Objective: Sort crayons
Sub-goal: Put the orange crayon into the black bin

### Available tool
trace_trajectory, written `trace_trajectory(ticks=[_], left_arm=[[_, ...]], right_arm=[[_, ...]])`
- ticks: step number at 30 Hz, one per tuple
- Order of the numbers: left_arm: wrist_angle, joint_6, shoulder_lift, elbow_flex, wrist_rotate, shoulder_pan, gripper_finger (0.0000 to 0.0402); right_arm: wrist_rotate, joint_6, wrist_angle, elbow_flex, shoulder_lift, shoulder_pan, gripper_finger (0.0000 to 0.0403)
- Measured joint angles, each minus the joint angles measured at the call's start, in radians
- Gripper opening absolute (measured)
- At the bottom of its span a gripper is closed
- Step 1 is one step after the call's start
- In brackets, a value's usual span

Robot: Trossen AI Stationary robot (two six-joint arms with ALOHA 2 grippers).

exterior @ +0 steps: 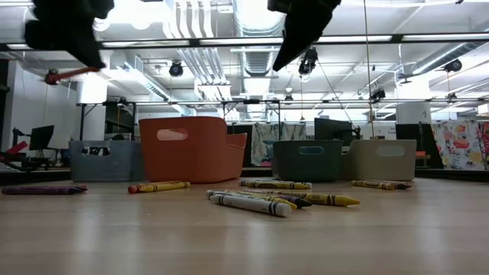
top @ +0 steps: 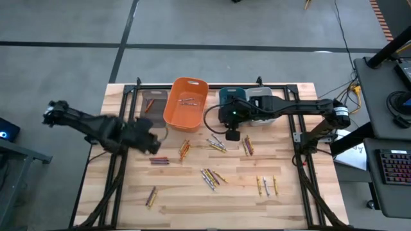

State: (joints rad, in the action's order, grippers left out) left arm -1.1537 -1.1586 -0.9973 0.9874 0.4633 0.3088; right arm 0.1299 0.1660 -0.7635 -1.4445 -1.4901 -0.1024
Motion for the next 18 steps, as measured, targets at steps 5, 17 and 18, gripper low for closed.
trace_trajectory(ticks=[5,17,18], left_arm=[[0.003,0.345,0.027,0.0,0.0,-0.294,0.0],[0.289,0.984,-0.061,0.0,-0.012,-0.861,0.0],[0.311,1.011,-0.074,0.0,-0.025,-0.893,0.0]], right_arm=[[-0.001,-0.015,0.0,0.0,0.004,0.0,0.0084],[-0.001,-0.029,0.006,0.0,0.003,0.0,0.0073],[-0.001,-0.035,0.006,0.0,0.003,0.0,0.0073]])
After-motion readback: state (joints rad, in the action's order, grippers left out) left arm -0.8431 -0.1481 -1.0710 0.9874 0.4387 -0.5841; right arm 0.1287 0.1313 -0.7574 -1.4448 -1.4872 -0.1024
